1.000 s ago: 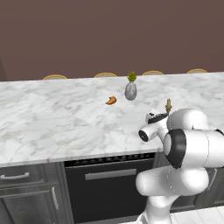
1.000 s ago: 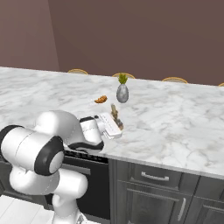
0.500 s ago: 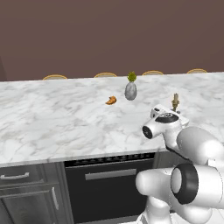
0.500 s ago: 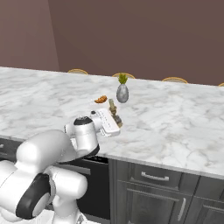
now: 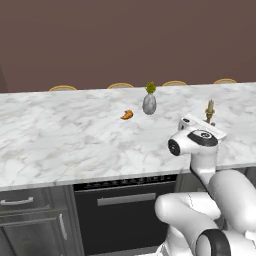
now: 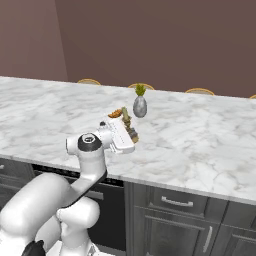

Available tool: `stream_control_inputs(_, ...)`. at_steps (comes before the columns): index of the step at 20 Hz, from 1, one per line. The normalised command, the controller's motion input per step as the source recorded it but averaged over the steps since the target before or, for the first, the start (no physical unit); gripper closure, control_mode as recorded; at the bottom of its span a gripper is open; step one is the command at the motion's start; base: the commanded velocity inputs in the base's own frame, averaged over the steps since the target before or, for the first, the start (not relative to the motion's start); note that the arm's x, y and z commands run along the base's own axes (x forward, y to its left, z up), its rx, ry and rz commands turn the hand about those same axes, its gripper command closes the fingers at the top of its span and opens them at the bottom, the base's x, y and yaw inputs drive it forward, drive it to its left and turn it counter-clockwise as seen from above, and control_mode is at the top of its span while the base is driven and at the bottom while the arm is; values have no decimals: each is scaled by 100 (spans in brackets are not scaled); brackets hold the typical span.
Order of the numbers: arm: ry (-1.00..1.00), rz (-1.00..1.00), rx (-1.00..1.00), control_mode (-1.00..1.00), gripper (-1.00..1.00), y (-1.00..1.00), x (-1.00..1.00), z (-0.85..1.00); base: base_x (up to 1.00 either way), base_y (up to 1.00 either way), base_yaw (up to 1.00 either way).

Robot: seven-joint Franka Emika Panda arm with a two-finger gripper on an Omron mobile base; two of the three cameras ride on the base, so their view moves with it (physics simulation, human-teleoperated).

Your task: Pick the jar and candle from the dining table and place them in the open cabinet. Close the cabinet after placing the objects.

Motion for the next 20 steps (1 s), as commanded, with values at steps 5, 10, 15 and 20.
stream_control_inputs(5, 0, -5, 0, -100, 100, 0, -47, 37, 0, 0, 0)
stream_control_inputs(10, 0, -7, 0, -100, 100, 0, -50, 32, 0, 0, 0)
stream_control_inputs(15, 0, -7, 0, -100, 100, 0, -49, 33, 0, 0, 0)
stream_control_inputs(20, 2, -6, 0, -100, 100, 0, -43, 28, 0, 0, 0)
